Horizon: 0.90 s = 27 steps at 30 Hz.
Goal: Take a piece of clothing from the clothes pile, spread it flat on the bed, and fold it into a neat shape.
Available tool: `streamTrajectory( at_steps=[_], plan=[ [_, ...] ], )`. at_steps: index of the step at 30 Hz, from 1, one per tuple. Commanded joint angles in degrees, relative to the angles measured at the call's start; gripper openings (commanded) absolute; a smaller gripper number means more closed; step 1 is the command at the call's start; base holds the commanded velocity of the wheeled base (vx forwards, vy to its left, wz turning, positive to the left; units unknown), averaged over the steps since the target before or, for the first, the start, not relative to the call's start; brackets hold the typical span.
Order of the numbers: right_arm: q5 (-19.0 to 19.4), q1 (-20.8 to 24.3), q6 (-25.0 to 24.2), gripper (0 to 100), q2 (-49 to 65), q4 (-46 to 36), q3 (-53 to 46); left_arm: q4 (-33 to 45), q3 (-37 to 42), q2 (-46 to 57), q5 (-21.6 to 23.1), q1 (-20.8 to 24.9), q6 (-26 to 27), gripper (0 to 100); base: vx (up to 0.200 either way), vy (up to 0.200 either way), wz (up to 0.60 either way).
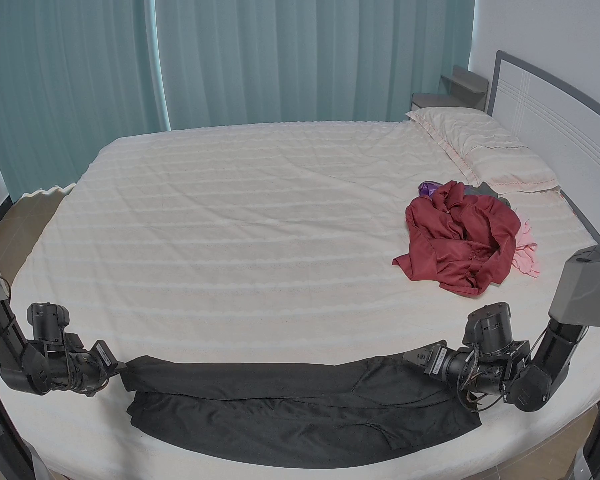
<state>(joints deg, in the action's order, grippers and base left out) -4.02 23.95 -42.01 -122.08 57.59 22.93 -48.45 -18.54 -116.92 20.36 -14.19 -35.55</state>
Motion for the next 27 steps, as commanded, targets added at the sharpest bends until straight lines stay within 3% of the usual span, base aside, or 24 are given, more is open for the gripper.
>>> streamTrajectory(
  at_steps=[1,3,4,24,25,27],
  plan=[
    [0.86,-0.05,0.08,100,-3.08,0.24,0.89,0.02,0.44,-1.38,-0.06,-0.14,0.13,0,0.000,0.000,0.00],
    [1.30,-0.05,0.00,100,-3.08,0.33,0.89,0.02,0.52,-1.64,-0.06,-0.14,0.30,0,0.000,0.000,0.00],
    [1.30,-0.14,0.00,100,-3.17,0.24,0.80,0.02,0.88,-1.73,-0.06,-0.05,0.83,100,0.000,0.000,0.00],
    [3.76,0.13,0.00,100,-4.40,0.24,0.89,-0.60,0.70,-3.14,1.53,-2.33,2.24,100,0.000,0.000,0.00],
    [3.76,0.13,0.00,0,-4.49,0.24,0.89,-0.60,0.70,-3.14,1.53,-2.33,2.24,100,0.000,0.000,0.00],
    [3.76,0.13,0.00,0,-4.49,0.24,0.89,-0.60,0.70,-3.14,1.53,-2.33,2.24,100,0.000,0.000,0.00]
  ],
)
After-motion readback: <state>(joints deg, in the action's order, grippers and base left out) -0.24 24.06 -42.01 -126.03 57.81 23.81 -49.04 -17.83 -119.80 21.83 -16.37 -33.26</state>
